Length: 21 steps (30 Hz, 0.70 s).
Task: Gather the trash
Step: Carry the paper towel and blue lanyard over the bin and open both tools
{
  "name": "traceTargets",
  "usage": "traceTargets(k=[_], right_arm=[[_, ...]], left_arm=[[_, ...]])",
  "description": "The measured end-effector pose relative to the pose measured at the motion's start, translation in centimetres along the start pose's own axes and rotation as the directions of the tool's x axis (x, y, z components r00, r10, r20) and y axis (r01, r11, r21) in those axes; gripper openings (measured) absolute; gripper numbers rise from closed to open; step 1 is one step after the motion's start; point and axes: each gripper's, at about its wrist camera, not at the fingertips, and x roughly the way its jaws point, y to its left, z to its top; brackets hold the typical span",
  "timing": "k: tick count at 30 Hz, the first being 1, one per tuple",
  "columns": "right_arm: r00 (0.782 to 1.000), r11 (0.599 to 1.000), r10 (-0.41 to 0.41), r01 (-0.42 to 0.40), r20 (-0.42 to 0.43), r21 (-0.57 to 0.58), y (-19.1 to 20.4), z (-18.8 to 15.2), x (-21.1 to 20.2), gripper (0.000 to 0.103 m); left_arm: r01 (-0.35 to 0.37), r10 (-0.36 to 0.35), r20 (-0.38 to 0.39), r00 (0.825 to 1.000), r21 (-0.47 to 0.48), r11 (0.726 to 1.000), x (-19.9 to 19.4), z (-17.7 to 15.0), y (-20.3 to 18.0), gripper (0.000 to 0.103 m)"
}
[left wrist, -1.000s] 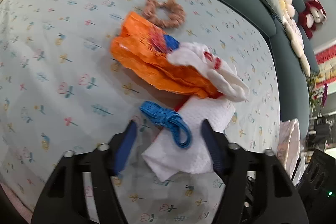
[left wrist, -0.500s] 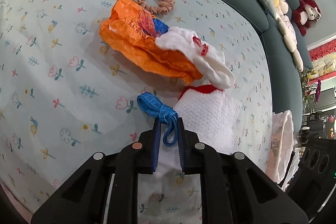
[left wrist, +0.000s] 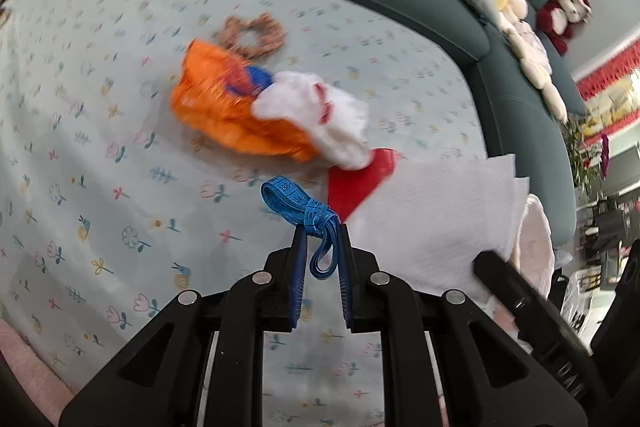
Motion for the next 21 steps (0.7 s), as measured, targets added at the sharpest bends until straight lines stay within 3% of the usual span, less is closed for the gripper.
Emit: traceTargets(k=[10,21], right_arm=[[0.989,0.997,-0.041,0.031,0.145,0.067,-4.7,0.6,-7.8,0.003],[0.962,0.986,-0.095,0.056,0.256,0.156,-10.8,-0.4,-14.7,0.003]], left_arm=[[0.030,-0.036,0.040,0.999,0.132,0.991,-2.4,-2.2,-7.3,0.014],[0.060,-0.069,0.023,0.997,0.292,0.955,-2.6,-6.1,-15.9,0.014]])
